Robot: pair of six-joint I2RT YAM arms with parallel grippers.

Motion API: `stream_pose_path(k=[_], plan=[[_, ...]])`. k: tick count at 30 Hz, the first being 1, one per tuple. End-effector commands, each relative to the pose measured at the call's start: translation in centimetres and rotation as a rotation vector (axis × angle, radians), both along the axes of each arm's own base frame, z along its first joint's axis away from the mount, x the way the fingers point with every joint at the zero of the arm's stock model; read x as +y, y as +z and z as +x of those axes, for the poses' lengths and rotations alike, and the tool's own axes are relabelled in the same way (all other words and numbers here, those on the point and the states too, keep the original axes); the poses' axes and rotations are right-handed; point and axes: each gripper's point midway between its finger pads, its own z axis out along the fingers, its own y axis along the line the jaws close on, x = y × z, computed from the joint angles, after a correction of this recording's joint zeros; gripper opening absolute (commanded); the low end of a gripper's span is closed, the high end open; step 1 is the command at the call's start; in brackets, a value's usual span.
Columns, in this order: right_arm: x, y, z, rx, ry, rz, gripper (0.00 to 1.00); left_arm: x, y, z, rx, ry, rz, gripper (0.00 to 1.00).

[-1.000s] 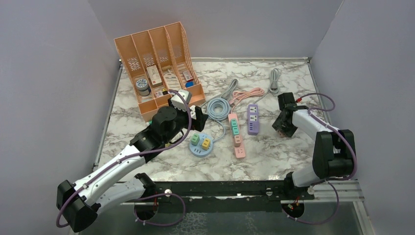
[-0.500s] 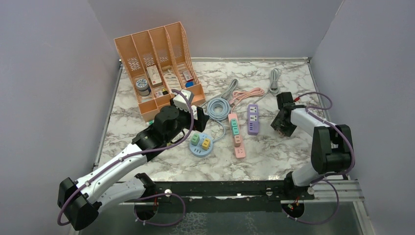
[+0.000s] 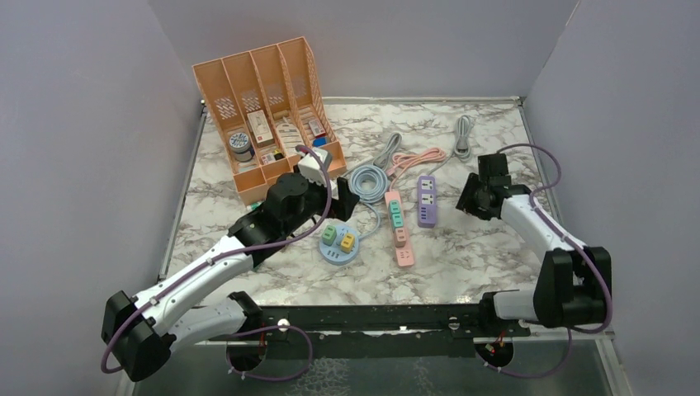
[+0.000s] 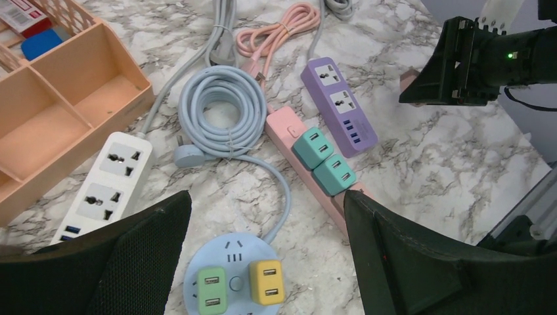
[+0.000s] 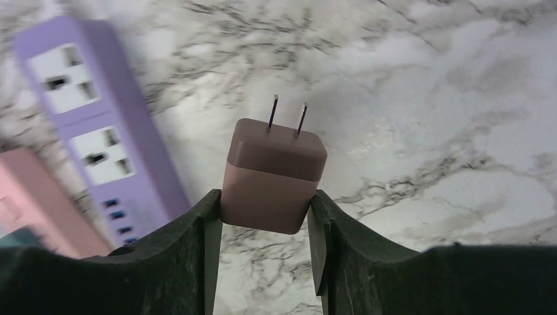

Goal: Insert the plug

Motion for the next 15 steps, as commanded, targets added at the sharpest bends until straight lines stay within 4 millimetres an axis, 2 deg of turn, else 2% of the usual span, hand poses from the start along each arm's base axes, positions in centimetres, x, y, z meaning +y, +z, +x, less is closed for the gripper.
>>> stream_pose_path(k=[1, 8, 11, 15], plan=[[3.8, 4.4, 2.2, -0.211, 0.267, 0.111, 0.26, -2.2, 3.3, 0.1, 0.049, -0.032, -0.125, 0.88], [11.3, 12.2, 2.4, -0.473, 0.564, 0.178, 0.24, -4.9, 5.2, -0.1, 0.192, -0.076, -0.224, 0.88], [14.4, 15.4, 1.7, -0.561, 0.680, 0.219, 0.24, -6.7, 6.1, -0.5, 0.269, -0.138, -0.260, 0.88], [18.1, 19.3, -0.3, -0.700, 0.921, 0.280, 0.24, -8.1, 5.9, -0.4, 0.413, -0.156, -0.280, 0.88]])
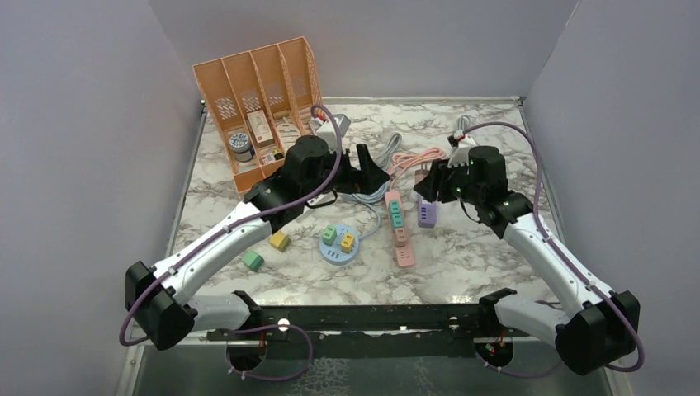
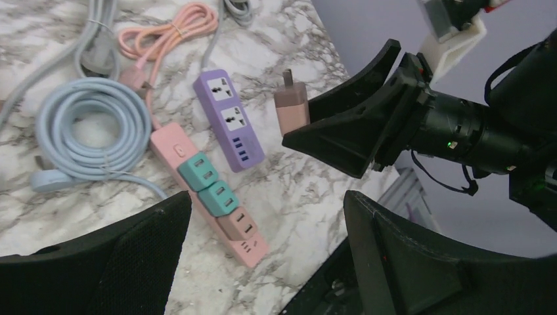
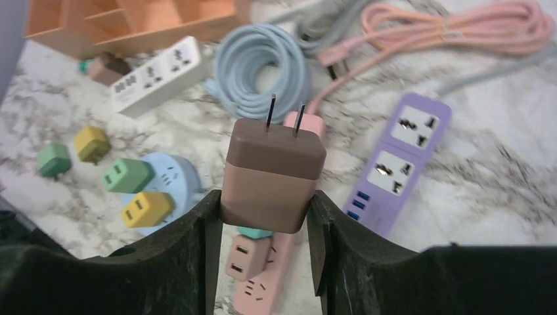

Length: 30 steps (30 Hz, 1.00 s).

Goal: Insert the plug

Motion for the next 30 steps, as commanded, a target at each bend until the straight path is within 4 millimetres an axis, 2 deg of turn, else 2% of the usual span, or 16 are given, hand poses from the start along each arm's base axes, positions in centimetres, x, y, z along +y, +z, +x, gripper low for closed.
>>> stream_pose_path(k=[1, 5, 12, 22, 25, 30], plan=[[4.3, 6.9, -1.5, -0.265, 0.292, 0.082, 0.24, -2.1, 0.0, -1.2, 0.208, -0.091, -0.062, 0.87], [5.9, 8.4, -3.7, -0.403, 0.471, 0.085, 0.24, -3.4, 0.0, -1.4, 0.276, -0.145, -0.111, 0.86], [6.9, 8.6, -6.0, -0.529, 0.688, 0.026, 0.23, -5.3, -0.9, -1.9, 0.347, -0.242, -0.129, 0.83], [6.5, 7.7, -5.3, -0.534, 0.730, -0.097, 0.20, -6.0, 1.4, -2.0, 0.286, -0.286, -0.219, 0.79], [6.6, 7.7, -5.4, -0.541, 0.744, -0.107, 0.20, -6.4, 1.6, -1.7, 0.291, -0.288, -0.241, 0.73], [6.6, 7.5, -5.6, -0.550, 0.760, -0.139, 0.25, -6.9, 1.3, -1.4, 0.319, -0.296, -0.236, 0.53]])
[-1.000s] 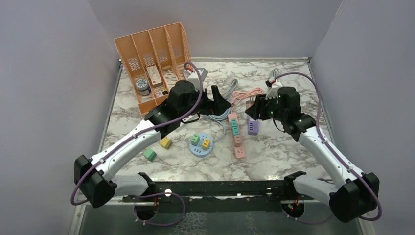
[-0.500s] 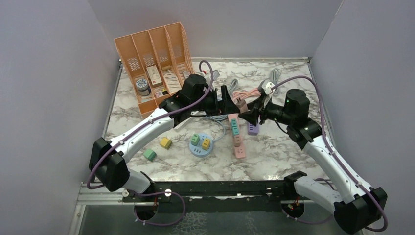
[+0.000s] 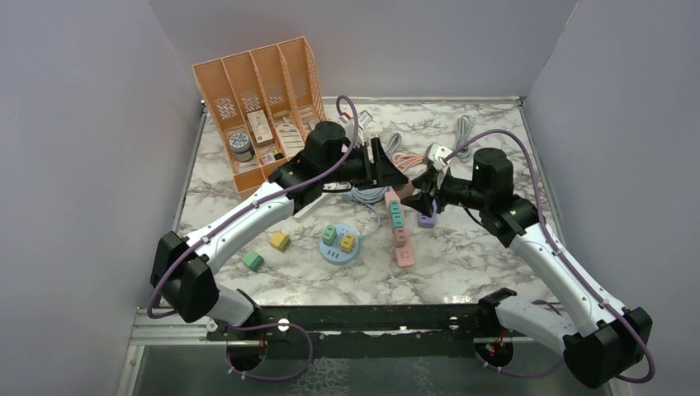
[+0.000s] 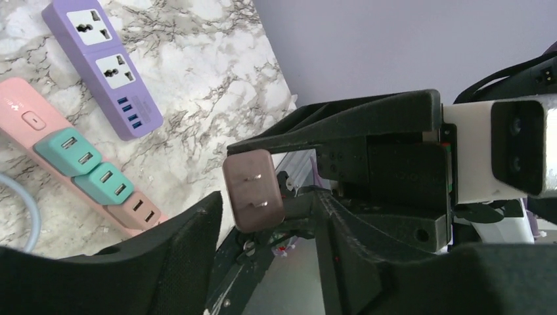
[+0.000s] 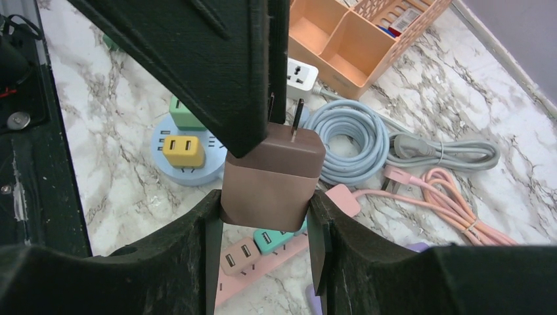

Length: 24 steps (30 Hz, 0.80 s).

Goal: Insert the plug

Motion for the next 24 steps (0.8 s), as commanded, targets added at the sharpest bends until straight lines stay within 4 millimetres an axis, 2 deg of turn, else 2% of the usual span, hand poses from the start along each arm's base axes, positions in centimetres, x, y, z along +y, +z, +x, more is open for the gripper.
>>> stream_pose_path(k=[1, 6, 9, 11, 13, 16, 20, 24], plan=[[0.3, 1.4, -0.5, -0.065, 0.040, -0.011, 0.25, -0.9, 1.1, 0.0, 0.008, -0.040, -0.037, 0.51], [0.5, 1.5, -0.9, -0.056, 0.055, 0.007, 0.27, -1.2, -0.4, -0.6, 0.061, -0.080, -0.014, 0.42], [0.6, 1.5, -1.1, -0.047, 0.058, 0.015, 0.28, -1.7, -0.3, -1.2, 0.064, -0.136, -0.031, 0.26], [0.6, 1.8, -1.2, -0.042, 0.054, 0.027, 0.32, -1.8, -0.1, -1.6, 0.057, -0.170, -0.039, 0.18], [0.5, 2.4, -1.1, -0.028, 0.026, 0.052, 0.41, -1.7, 0.4, -1.6, 0.027, -0.180, -0.042, 0.12], [0.2, 3.8, -1.2, 0.021, -0.049, 0.125, 0.61, -1.3, 1.4, -1.3, -0.048, -0.170, -0.048, 0.10], [-0.2, 5.5, -2.3, 0.099, -0.117, 0.236, 0.65, -0.3, 3.4, -1.0, -0.171, -0.144, -0.109, 0.10], [-1.0, 8.8, -3.2, 0.192, -0.231, 0.457, 0.65, 1.1, 5.5, -1.4, -0.279, -0.113, -0.193, 0.10]])
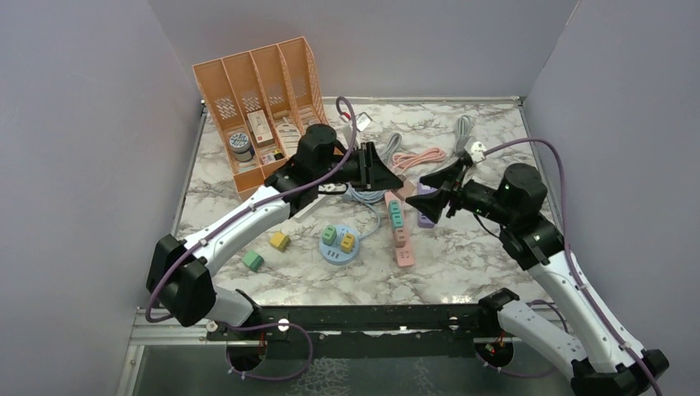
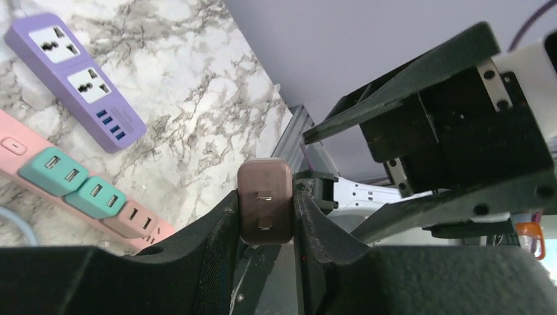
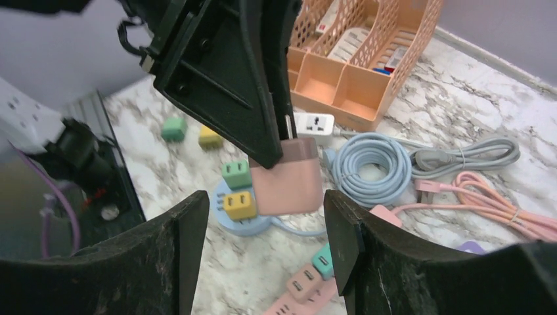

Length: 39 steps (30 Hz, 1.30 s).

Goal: Insert the plug

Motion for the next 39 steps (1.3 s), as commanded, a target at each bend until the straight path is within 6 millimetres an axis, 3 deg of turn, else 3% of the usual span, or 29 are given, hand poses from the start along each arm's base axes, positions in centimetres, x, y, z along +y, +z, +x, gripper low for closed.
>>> stream_pose_path(k=[1, 5, 10, 14, 19, 25, 33, 36, 39], plan=[[-0.5, 4.6, -0.7, 0.145, -0.137, 0.307, 0.65, 1.7, 6.3, -1.0, -0.238, 0.003, -0.191, 0.10], [-0.4, 7.8, -1.4, 0.319, -0.153, 0.559, 0.64, 2.5, 9.2, -2.0, -0.270, 0.019, -0.293, 0.10], [0.8, 10.0, -1.5, 0.446, -0.074, 0.715, 0.64, 3.1, 11.8, -2.4, -0.242, 0.054, -0.378, 0.10], [1.8, 11.8, -1.5, 0.453, 0.015, 0.764, 0.64, 3.2, 13.1, -2.7, -0.212, 0.053, -0.432, 0.09], [2.6, 11.8, -1.2, 0.519, 0.056, 0.770, 0.58, 3.5, 14.2, -2.7, -0.221, 0.068, -0.465, 0.09], [3.1, 11.7, -2.2, 0.560, 0.151, 0.806, 0.41, 3.8, 14.3, -2.7, -0.222, 0.088, -0.481, 0.09], [3.7, 11.2, -2.2, 0.551, 0.182, 0.750, 0.17, 3.7, 13.1, -2.4, -0.211, 0.100, -0.462, 0.14], [3.8, 10.7, -1.9, 0.532, 0.164, 0.723, 0.09, 3.9, 12.4, -2.2, -0.228, 0.115, -0.447, 0.23], [3.6, 9.3, -1.1, 0.505, 0.093, 0.652, 0.04, 4.5, 11.0, -1.8, -0.255, 0.165, -0.421, 0.43]])
